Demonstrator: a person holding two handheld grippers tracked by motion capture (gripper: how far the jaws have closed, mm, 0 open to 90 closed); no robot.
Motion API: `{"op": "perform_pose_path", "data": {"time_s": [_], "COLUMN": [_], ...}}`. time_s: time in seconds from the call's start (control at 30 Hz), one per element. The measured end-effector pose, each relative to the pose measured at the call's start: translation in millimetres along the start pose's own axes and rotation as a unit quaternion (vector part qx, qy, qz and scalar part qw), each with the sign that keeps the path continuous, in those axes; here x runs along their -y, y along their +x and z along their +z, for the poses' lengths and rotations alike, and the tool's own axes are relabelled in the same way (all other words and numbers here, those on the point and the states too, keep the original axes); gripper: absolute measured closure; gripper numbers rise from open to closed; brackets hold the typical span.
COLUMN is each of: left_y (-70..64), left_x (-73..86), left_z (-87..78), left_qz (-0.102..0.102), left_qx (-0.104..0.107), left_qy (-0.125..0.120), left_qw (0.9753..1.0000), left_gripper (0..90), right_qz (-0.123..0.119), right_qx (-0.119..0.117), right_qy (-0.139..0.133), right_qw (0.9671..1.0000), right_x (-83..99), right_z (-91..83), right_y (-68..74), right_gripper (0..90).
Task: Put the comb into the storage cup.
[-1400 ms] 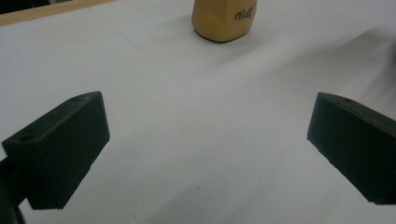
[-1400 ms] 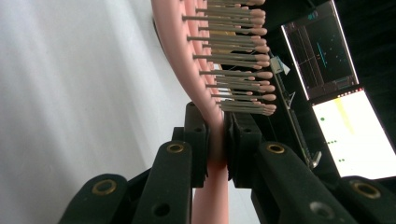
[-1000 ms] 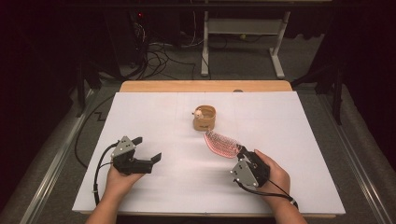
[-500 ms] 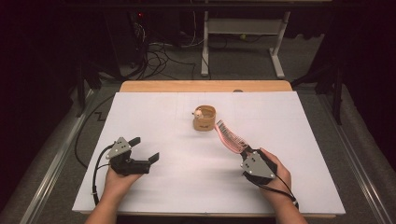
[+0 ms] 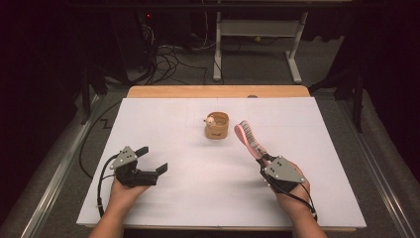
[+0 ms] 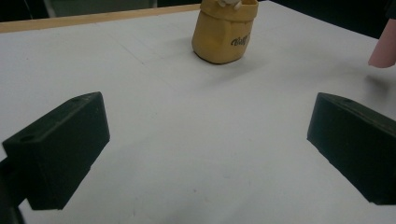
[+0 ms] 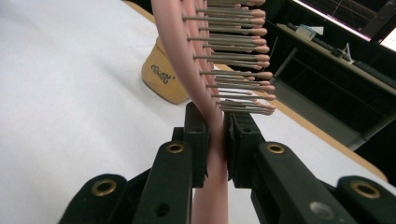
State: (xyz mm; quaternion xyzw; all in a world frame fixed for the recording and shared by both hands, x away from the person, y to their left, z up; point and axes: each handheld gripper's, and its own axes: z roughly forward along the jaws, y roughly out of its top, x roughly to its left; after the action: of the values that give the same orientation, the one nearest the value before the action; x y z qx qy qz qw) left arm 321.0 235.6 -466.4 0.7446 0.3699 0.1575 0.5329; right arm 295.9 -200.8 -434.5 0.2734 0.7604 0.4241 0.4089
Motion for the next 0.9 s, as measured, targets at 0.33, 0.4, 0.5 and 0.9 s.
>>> {"op": "perform_pose_path", "data": {"time_s": [0.33,0.4,0.5,0.9], "left_y": [-2.6,-2.8,-2.9,-4.8], "left_x": [-1.4,-1.3,-0.7,-0.7], "left_z": [-2.2,-1.6,-0.1,-1.0], "left_qz": [0.010,0.011,0.009,0.008], "left_qx": [-0.003,-0.002,-0.002,-0.005], "left_qy": [-0.017,-0.019,-0.015,-0.024], "left_qw": [0.9998,0.9998,0.9998,0.9997], "left_gripper": [0.0,0.0,0.0,0.0], "right_qz": [0.052,0.059,0.069,0.122], "right_qx": [-0.017,-0.018,-0.022,-0.039], "right_qy": [-0.012,-0.013,-0.014,-0.039], "right_qw": [0.9984,0.9980,0.9973,0.9910], "right_x": [3.3,4.3,5.4,9.1], "right_z": [-2.0,-1.8,-1.2,-3.3], "right_y": [-8.0,-9.2,-10.7,-18.8], "right_gripper": [81.4,81.4,81.4,81.5]}}
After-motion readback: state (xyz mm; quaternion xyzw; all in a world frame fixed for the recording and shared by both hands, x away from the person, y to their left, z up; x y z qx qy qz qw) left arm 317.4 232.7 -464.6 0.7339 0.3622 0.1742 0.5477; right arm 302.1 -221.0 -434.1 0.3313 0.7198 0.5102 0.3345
